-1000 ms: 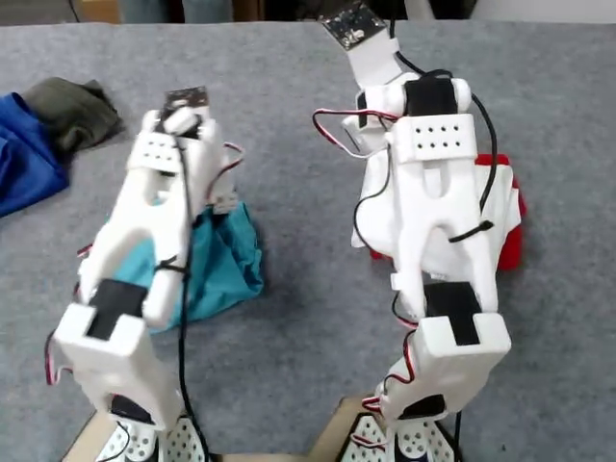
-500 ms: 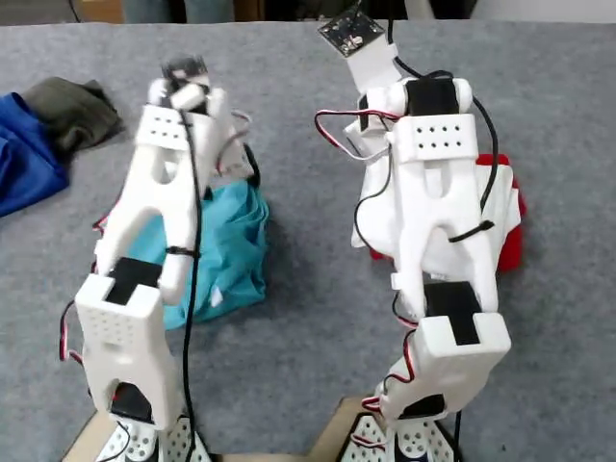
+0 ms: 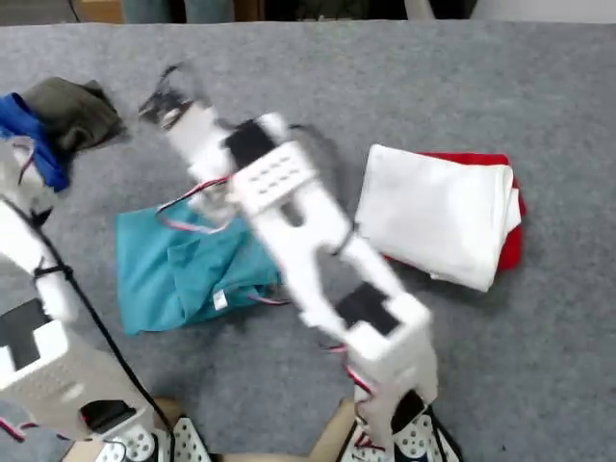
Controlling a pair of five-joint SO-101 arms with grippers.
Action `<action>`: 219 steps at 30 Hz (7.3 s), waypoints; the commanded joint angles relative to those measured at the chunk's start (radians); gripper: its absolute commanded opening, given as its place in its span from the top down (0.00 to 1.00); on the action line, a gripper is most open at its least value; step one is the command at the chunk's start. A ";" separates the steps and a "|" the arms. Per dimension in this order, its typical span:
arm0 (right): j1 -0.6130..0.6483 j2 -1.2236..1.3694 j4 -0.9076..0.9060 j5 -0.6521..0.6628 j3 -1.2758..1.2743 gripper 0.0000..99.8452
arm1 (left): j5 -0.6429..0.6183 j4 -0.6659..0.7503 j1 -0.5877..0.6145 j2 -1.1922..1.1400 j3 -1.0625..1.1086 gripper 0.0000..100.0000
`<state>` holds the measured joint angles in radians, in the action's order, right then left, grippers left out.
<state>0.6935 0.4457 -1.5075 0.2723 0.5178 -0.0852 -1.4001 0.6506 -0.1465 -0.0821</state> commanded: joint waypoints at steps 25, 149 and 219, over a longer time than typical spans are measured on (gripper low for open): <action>0.063 0.475 -0.259 -0.150 0.481 0.98 | 0.012 0.609 0.088 0.015 0.427 0.97; -0.454 -0.183 -0.261 -0.494 0.071 0.99 | 0.035 0.453 0.088 0.015 0.302 0.97; -0.787 -0.628 -0.252 -0.334 -0.189 0.73 | 0.130 -0.364 -0.357 0.391 -0.344 0.97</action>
<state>-0.1059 -0.1527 -1.7576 -0.0591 0.2800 0.0330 -1.7622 0.4634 -0.1143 -0.8278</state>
